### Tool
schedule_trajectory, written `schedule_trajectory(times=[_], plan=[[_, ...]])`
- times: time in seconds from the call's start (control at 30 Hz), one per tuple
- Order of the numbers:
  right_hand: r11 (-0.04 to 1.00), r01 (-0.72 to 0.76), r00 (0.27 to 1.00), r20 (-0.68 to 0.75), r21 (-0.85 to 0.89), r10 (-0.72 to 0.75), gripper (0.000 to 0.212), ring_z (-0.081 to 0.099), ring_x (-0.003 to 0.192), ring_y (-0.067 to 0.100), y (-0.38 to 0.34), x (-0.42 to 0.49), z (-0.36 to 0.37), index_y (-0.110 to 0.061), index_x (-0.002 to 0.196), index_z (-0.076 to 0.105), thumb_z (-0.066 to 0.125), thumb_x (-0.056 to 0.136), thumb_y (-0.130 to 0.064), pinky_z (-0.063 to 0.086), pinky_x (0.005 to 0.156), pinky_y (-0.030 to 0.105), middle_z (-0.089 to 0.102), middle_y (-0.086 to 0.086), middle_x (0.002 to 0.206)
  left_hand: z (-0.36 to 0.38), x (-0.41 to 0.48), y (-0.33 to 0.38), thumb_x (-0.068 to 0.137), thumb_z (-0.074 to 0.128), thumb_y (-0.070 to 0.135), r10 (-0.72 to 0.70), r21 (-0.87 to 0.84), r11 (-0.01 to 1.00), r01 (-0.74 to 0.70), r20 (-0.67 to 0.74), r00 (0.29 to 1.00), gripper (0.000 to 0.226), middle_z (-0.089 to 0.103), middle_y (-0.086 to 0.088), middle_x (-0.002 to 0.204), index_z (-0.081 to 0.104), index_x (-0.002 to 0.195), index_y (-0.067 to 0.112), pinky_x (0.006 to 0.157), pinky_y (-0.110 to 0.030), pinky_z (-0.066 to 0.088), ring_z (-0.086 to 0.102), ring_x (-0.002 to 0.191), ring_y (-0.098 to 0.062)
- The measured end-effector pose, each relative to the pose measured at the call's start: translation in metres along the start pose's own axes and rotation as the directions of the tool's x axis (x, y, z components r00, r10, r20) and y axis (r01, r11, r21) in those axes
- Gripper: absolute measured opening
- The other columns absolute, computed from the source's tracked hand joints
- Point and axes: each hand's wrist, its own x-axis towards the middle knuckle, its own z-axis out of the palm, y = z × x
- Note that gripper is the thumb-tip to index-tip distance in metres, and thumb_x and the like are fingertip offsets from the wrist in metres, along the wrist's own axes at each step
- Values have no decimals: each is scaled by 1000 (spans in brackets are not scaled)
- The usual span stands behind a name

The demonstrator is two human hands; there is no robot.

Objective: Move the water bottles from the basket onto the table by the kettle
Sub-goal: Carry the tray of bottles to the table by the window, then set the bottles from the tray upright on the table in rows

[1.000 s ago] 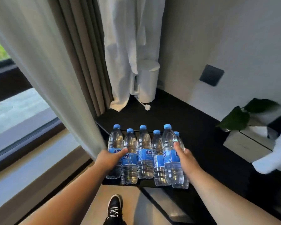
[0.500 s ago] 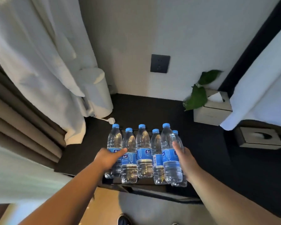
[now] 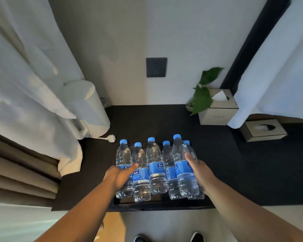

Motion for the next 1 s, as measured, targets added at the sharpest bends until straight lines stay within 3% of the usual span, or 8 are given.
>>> schedule_trajectory(times=[0.1, 0.27, 0.4, 0.53, 0.67, 0.9, 1.0], plan=[[1000, 9, 1000, 17, -26, -9, 86, 75, 96, 19, 3, 3, 1, -17, 115, 73, 44, 81, -91, 58, 91, 39, 79, 5, 102, 3, -1, -1, 68, 72, 81, -45, 82, 996, 48, -42, 998, 78, 74, -9, 103, 73, 108, 14, 87, -43, 61, 72, 91, -27], [994, -35, 999, -28, -100, 32, 90, 61, 123, 34, 6, 8, -1, -15, 139, 62, 41, 89, -87, 47, 110, 54, 63, 18, 133, 7, -8, -2, 69, 69, 84, -71, 200, 976, 81, -58, 996, 83, 72, -12, 110, 71, 110, 12, 88, -43, 60, 70, 95, -28], [981, -46, 998, -60, -191, 35, 88, 59, 123, 34, 5, 13, -4, -13, 130, 65, 40, 90, -87, 47, 109, 54, 64, 16, 127, 8, -10, -2, 70, 67, 85, -66, 258, 963, 80, -63, 996, 85, 70, -11, 111, 69, 114, 13, 89, -42, 60, 69, 97, -27], [978, -58, 998, -14, -201, 56, 90, 57, 127, 33, 6, 14, -7, -18, 141, 61, 41, 89, -89, 46, 111, 54, 60, 16, 136, 8, -12, -6, 68, 66, 87, -66, 241, 967, 80, -65, 996, 89, 71, -14, 108, 70, 112, 9, 89, -44, 59, 70, 95, -28], [974, -45, 999, -25, -223, 40, 91, 56, 129, 34, 8, 15, -6, -19, 141, 62, 38, 88, -90, 45, 112, 54, 61, 16, 136, 10, -15, -11, 71, 63, 86, -45, 258, 964, 71, -104, 994, 95, 69, -19, 112, 68, 113, 1, 90, -47, 58, 69, 99, -32], [976, 34, 994, -96, -217, -56, 76, 59, 123, 34, 6, 8, -5, -14, 131, 60, 49, 92, -79, 49, 106, 57, 63, 14, 124, 7, -16, -14, 88, 58, 71, 9, 244, 970, 22, -127, 992, 74, 64, -17, 118, 62, 120, 4, 92, -48, 56, 65, 102, -34], [969, 39, 989, -130, -243, -73, 69, 55, 123, 33, -3, 9, -5, -16, 132, 56, 55, 93, -73, 49, 105, 56, 59, 14, 125, 0, -13, -8, 89, 60, 66, 43, 208, 978, -14, -138, 990, 63, 61, -11, 118, 58, 118, 10, 82, -42, 56, 65, 99, -30]])
